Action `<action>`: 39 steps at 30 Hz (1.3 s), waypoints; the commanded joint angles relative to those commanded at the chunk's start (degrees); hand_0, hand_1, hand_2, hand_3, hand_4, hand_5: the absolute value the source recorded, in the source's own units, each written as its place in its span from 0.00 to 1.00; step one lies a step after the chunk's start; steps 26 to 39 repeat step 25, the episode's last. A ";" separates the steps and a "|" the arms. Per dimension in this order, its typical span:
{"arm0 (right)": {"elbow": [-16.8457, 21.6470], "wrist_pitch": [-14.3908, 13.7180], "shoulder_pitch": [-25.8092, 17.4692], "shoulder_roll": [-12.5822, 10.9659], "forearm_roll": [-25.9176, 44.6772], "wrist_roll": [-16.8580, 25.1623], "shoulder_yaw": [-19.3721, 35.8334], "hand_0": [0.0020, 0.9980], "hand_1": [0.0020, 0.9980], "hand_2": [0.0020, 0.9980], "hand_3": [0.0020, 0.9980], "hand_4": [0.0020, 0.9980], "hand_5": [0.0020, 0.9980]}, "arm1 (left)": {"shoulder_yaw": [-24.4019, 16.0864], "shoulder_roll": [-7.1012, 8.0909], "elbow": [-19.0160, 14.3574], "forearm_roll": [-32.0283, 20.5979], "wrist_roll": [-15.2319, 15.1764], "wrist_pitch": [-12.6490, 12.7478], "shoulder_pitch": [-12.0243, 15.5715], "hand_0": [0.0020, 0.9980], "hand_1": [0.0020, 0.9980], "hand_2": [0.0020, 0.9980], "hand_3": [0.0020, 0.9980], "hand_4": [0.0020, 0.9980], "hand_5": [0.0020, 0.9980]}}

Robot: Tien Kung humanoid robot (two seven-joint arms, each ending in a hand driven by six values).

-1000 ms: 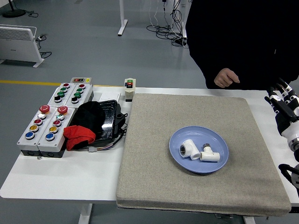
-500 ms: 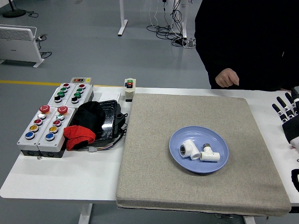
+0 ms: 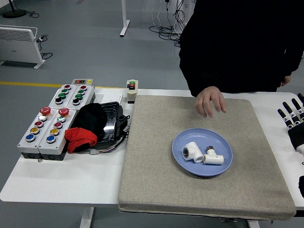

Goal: Pick pipe place plate twice

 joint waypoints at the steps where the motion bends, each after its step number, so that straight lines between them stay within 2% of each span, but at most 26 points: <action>1: -0.20 -0.19 -0.14 0.07 0.21 0.14 0.12 0.88 0.83 0.93 0.85 0.58 0.56 | 0.13 -0.03 0.00 -0.08 0.03 0.01 0.10 0.70 0.67 0.70 0.63 0.29 1.00; 7: 0.00 -0.49 -0.89 0.48 0.69 0.27 1.34 0.88 0.82 0.92 0.85 0.58 0.57 | 1.59 0.30 0.00 -1.22 -0.22 -0.18 0.51 0.70 0.67 0.69 0.63 0.29 1.00; 12: 0.51 -1.09 -1.37 -0.61 -0.50 0.66 2.01 0.87 0.81 0.91 0.84 0.57 0.58 | 3.04 0.67 0.03 -1.28 -0.16 -0.26 0.14 0.70 0.67 0.69 0.63 0.29 1.00; 39: 0.70 -1.65 -1.40 -0.57 -0.92 1.11 2.00 0.86 0.80 0.89 0.84 0.57 0.59 | 1.74 0.45 0.14 -0.91 -0.16 -0.26 0.06 0.70 0.67 0.69 0.63 0.29 1.00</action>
